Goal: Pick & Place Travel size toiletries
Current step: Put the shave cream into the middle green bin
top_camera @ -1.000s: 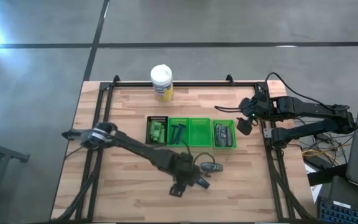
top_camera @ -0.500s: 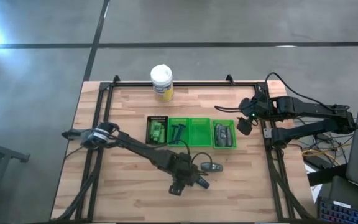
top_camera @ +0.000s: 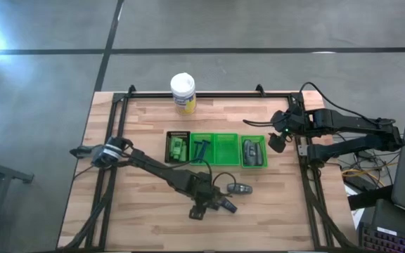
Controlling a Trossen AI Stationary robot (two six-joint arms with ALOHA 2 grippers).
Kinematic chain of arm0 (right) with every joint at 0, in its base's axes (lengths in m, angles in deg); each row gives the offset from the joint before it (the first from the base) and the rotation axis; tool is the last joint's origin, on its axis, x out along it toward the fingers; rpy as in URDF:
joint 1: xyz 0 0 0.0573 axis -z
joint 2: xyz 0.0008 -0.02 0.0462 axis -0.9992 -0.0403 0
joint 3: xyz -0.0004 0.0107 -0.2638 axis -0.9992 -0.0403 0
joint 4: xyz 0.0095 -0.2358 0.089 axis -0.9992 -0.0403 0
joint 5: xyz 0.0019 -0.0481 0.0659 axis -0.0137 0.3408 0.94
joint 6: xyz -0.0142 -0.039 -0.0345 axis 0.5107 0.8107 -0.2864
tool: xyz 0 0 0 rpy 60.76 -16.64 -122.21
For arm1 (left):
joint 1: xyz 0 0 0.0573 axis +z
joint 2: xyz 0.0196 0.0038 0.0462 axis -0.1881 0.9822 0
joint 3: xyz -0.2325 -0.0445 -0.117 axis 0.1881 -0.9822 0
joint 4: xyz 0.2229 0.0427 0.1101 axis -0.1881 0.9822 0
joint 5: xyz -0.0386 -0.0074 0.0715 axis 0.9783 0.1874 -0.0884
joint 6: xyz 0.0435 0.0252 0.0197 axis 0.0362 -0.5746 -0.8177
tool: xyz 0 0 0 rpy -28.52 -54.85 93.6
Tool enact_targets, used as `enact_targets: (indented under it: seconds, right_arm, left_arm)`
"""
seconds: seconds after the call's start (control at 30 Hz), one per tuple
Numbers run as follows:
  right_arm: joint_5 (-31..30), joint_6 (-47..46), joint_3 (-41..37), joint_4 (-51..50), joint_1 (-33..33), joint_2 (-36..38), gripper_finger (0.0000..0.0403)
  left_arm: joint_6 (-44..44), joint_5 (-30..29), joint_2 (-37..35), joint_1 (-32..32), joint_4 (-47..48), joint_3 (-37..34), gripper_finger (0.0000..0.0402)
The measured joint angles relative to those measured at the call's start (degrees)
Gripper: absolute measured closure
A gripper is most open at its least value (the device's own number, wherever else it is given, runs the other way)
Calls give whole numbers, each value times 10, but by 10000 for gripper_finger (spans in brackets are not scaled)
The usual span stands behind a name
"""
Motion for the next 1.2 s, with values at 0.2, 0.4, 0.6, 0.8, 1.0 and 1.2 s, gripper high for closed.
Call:
enact_targets:
  seconds: [0.2,0.4,0.6,0.8,1.0,1.2]
  right_arm:
    - [7,-5,0,0,0,0,67]
    - [97,-15,0,1,0,4,91]
    - [235,-90,-1,29,0,30,106]
    - [335,-166,-22,204,-1,41,93]
    - [360,-197,-30,268,8,19,73]
    - [382,-198,-30,344,7,-19,53]
  left_arm:
    - [-7,-5,0,1,-9,0,171]
    - [5,-4,-5,1,-5,-2,253]
    - [65,-73,-66,14,24,-5,289]
    - [83,-195,-153,38,23,-6,298]
    - [84,-290,-203,92,13,-6,298]
    - [66,-292,-202,133,-47,-6,298]
